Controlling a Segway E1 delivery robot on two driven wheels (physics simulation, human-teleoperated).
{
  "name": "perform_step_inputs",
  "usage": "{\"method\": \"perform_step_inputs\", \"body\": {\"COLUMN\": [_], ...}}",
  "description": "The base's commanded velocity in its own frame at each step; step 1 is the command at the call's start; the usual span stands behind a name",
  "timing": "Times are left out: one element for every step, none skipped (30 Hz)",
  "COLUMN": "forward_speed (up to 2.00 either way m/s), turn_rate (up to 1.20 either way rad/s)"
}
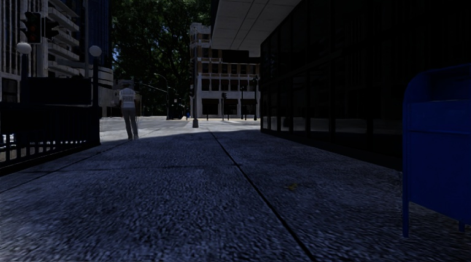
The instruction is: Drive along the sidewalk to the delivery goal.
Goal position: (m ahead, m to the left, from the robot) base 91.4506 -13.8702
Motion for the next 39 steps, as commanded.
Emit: {"method": "perform_step_inputs", "body": {"forward_speed": [2.00, 2.00, 2.00, 2.00, 2.00, 2.00, 2.00, 2.00, 2.00, 2.00, 2.00, 2.00, 2.00, 2.00, 2.00, 2.00, 2.00, 2.00, 2.00, 2.00, 2.00, 2.00, 2.00, 2.00, 2.00, 2.00, 2.00, 2.00, 2.00, 2.00, 2.00, 2.00, 2.00, 2.00, 2.00, 2.00, 2.00, 2.00, 2.00], "turn_rate": [0.00, 0.00, 0.00, 0.00, 0.00, 0.00, 0.00, 0.00, 0.00, 0.00, 0.00, 0.00, 0.00, 0.00, 0.00, 0.00, 0.00, 0.00, 0.00, 0.00, 0.00, 0.00, 0.00, 0.00, 0.00, 0.00, 0.00, 0.00, 0.00, 0.00, 0.00, 0.00, 0.00, 0.00, 0.00, 0.00, 0.00, 0.00, 0.00]}}
